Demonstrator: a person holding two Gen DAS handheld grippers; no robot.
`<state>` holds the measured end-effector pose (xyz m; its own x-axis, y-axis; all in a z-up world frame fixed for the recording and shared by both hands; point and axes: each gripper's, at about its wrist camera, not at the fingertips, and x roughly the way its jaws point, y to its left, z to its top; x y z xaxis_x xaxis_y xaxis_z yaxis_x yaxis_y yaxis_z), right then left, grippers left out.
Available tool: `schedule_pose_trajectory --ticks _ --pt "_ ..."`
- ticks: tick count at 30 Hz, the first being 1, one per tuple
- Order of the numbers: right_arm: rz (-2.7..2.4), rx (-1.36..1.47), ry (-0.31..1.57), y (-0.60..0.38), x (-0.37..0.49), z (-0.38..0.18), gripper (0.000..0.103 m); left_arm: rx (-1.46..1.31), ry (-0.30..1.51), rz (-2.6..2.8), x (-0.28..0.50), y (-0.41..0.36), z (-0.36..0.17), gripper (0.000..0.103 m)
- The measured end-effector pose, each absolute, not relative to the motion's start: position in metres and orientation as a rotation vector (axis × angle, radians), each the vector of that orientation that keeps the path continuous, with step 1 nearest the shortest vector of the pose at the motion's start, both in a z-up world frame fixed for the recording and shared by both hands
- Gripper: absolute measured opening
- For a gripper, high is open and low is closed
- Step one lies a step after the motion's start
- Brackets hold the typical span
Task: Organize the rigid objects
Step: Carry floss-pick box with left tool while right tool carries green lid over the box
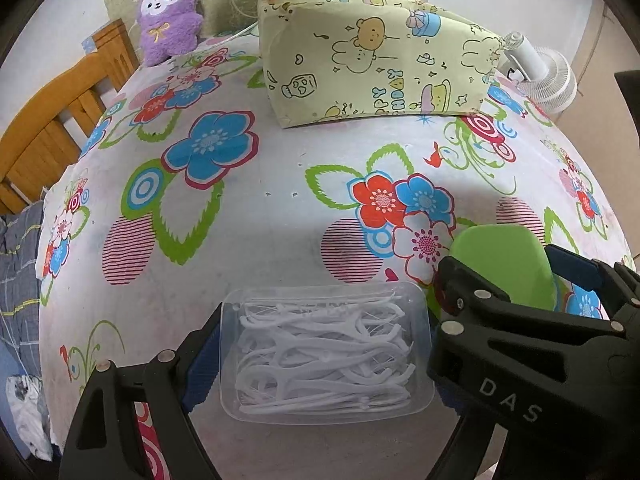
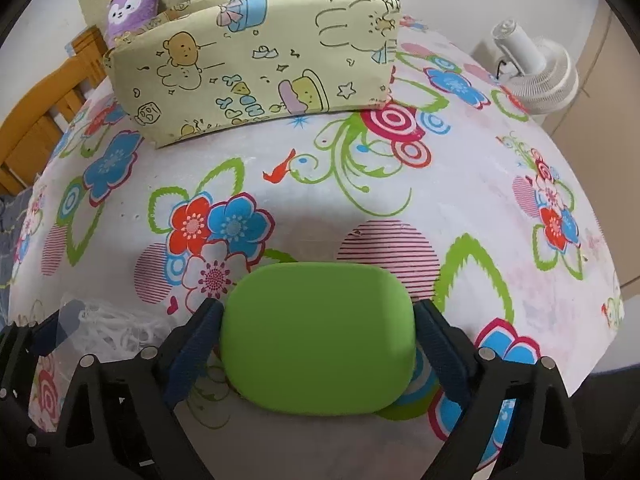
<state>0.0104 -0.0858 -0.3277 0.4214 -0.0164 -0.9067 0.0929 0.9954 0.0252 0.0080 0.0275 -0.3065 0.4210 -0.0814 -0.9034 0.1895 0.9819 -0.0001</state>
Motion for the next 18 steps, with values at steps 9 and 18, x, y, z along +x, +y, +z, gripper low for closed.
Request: schedule_pose_trajectory --ticks 9,18 --pt "-0.039 0.066 1.115 -0.084 0.018 -0.316 0.095 0.077 1.122 -0.155 0.015 0.024 -0.299 0.089" --pt "-0.019 0.041 1.074 -0.093 0.034 -0.291 0.095 0.057 1.082 -0.129 0.028 0.016 -0.277 0.089"
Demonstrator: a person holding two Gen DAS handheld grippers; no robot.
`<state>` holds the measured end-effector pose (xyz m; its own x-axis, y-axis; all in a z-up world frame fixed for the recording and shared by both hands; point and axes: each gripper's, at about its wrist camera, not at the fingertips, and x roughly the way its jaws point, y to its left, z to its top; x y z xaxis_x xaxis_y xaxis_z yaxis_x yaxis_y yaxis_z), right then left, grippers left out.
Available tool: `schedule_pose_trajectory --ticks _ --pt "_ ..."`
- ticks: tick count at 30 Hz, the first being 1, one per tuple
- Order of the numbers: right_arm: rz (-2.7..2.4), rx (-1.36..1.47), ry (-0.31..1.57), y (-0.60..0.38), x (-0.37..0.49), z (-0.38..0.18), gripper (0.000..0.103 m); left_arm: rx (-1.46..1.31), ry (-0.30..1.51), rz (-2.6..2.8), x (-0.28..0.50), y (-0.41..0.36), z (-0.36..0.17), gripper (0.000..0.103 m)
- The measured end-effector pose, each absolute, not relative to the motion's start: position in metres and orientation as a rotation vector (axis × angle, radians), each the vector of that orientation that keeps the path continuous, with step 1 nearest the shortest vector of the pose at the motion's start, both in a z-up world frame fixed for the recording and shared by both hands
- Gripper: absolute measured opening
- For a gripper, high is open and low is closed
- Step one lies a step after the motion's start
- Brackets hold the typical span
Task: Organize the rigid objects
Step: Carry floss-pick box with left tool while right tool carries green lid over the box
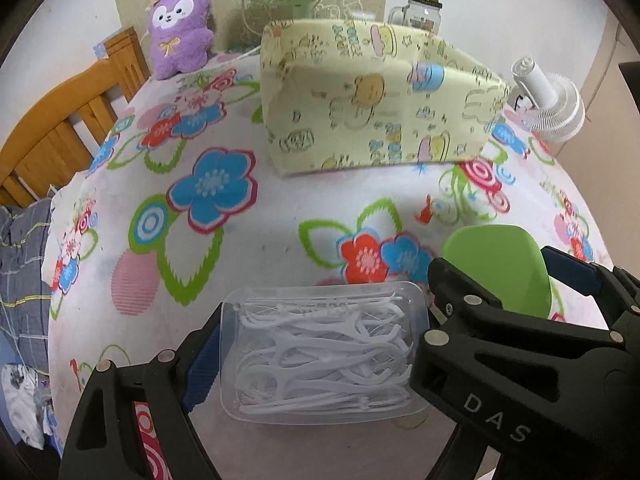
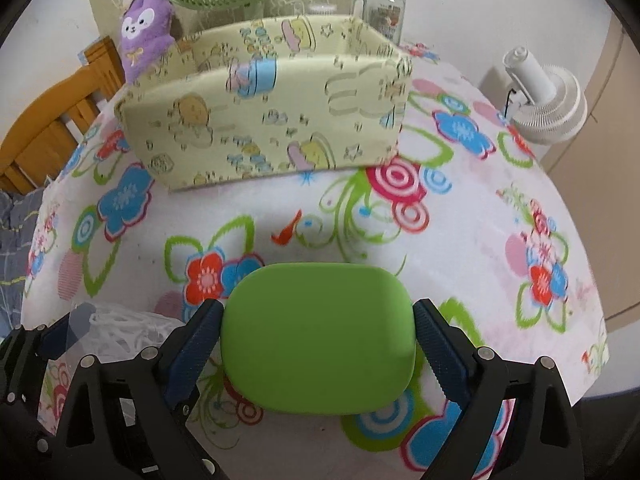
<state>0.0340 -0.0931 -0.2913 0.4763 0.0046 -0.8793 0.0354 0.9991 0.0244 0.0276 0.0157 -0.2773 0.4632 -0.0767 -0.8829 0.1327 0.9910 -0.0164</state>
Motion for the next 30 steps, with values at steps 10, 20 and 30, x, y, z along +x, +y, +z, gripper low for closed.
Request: schedule_pose_trajectory --ticks 10,20,30 --pt "-0.006 0.027 1.021 -0.11 0.048 -0.262 0.095 0.04 1.03 -0.108 0.039 0.001 -0.251 0.089" --pt "0.034 0.017 0.961 -0.115 0.052 -0.23 0.095 0.013 0.975 -0.078 0.042 -0.007 -0.225 0.089" --pt "0.06 0.01 0.921 -0.114 0.053 -0.202 0.095 -0.001 0.935 -0.049 0.042 -0.008 -0.2 0.089"
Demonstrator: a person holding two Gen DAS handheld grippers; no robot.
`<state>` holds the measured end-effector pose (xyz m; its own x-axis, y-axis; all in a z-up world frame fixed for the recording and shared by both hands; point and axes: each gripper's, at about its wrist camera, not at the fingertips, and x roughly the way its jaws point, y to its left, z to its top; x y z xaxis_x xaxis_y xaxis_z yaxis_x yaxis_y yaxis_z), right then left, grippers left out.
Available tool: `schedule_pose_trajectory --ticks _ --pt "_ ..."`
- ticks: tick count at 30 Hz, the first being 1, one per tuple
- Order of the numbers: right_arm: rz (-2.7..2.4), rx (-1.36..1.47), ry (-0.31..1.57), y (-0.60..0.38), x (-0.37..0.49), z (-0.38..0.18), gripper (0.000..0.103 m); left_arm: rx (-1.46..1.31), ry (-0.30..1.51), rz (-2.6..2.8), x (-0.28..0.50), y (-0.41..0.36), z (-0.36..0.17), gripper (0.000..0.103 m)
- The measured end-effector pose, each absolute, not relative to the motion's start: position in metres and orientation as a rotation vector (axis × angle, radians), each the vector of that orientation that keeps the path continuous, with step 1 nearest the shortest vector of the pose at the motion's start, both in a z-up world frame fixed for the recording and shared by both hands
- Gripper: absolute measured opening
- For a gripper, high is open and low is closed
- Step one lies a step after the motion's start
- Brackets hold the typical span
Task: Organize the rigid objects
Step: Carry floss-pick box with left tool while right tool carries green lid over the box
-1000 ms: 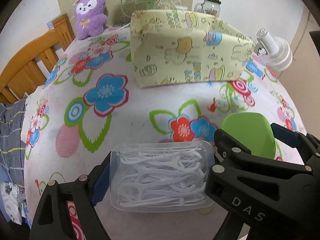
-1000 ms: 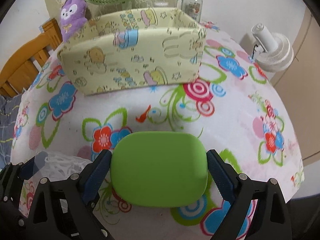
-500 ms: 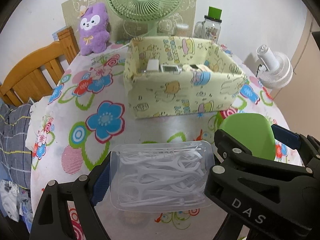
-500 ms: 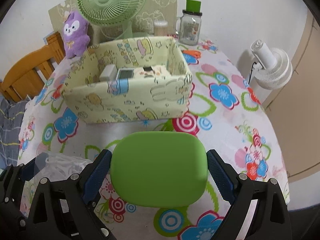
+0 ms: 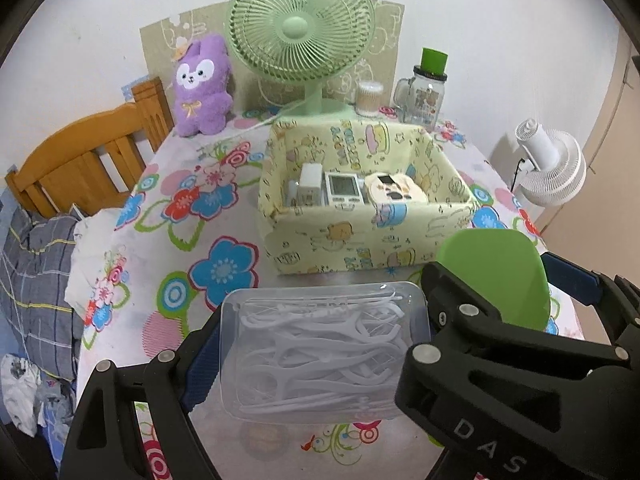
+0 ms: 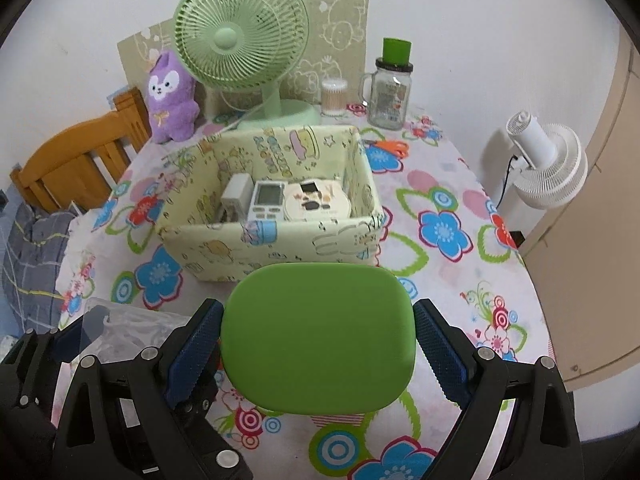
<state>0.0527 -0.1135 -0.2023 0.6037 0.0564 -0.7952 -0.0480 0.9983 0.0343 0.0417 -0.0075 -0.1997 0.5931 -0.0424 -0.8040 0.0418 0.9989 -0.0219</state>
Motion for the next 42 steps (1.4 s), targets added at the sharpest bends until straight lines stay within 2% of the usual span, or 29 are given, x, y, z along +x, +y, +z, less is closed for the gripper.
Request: schedule_pose_trajectory --ticks 24,42 --pt "0.111 -0.023 0.824 -0.11 0.078 -0.144 0.095 -0.041 0.847 -0.008 0.065 -0.005 -0.148 0.089" --pt "0.122 -0.027 0.822 -0.113 0.125 -0.141 0.095 -0.042 0.85 -0.007 0.113 -0.007 -0.146 0.089"
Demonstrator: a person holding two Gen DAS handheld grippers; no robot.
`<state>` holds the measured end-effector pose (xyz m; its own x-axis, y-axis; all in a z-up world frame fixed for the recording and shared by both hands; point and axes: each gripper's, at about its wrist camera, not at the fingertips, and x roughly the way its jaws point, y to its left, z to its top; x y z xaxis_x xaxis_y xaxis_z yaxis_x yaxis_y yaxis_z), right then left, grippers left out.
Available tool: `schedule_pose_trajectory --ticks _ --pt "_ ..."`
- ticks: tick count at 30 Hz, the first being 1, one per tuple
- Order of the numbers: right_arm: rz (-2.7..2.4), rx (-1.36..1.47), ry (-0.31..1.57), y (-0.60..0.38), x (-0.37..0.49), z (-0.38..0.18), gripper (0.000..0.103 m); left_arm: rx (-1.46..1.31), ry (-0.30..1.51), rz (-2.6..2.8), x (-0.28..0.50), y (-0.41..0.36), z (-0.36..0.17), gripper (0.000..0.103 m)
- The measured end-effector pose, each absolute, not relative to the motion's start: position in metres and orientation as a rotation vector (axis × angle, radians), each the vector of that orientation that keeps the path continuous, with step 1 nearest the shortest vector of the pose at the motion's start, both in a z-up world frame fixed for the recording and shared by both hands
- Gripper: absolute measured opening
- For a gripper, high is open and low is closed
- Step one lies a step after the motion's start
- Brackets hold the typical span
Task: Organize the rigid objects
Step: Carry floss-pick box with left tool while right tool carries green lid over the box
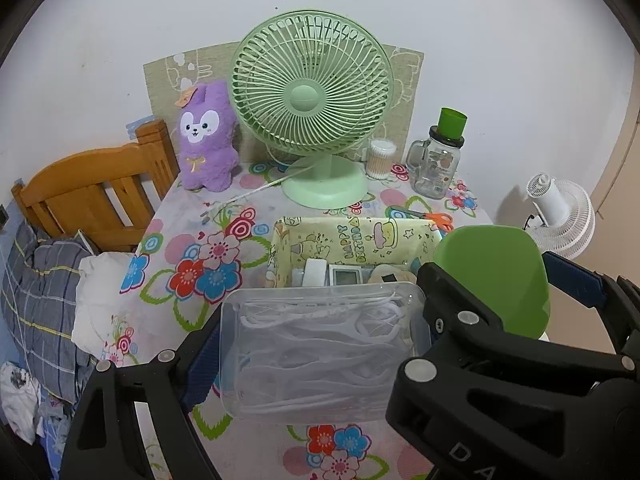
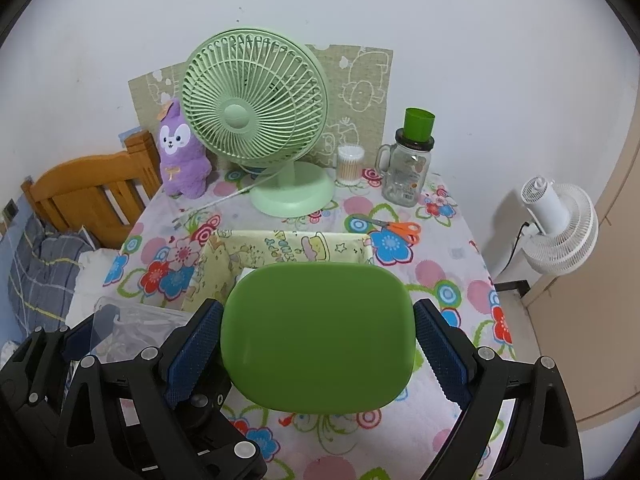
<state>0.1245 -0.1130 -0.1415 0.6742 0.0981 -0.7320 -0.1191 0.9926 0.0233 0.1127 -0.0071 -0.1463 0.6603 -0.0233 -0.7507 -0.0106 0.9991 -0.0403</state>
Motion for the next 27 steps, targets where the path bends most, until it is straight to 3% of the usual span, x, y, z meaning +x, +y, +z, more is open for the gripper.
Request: schedule_pose_trajectory --ticks 27 --pt "0.11 -0.043 0.874 -0.113 0.197 -0.175 0.095 -0.046 0.943 -0.016 0.185 -0.011 -0.187 0.089"
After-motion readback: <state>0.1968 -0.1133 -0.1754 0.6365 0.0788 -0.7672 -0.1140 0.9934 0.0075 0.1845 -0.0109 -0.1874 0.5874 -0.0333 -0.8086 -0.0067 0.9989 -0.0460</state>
